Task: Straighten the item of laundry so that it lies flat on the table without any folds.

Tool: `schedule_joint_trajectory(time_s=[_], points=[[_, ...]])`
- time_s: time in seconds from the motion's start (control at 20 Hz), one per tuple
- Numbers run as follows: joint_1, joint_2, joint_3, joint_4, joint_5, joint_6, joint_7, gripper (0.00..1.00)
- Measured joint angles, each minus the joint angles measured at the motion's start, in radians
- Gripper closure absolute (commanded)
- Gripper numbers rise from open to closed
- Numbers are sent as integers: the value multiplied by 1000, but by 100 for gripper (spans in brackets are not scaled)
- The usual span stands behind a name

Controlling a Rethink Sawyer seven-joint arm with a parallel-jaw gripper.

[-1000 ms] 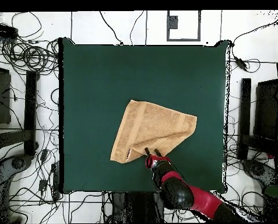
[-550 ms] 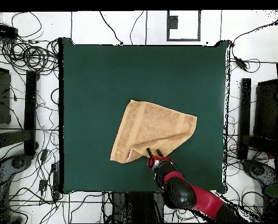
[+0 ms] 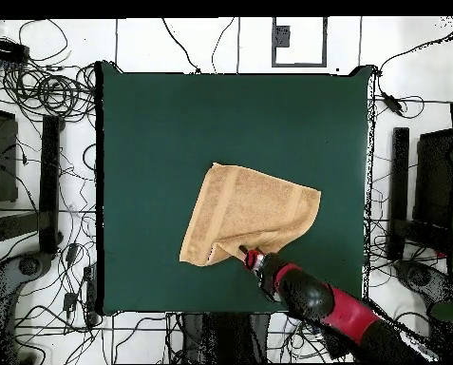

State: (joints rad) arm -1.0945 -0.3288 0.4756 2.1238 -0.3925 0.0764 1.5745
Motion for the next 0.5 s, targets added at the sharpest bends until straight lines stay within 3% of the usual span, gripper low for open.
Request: schedule_joint_trajectory(time_s=[0.5], points=[[76, -38, -7, -99, 53, 272, 0, 0]])
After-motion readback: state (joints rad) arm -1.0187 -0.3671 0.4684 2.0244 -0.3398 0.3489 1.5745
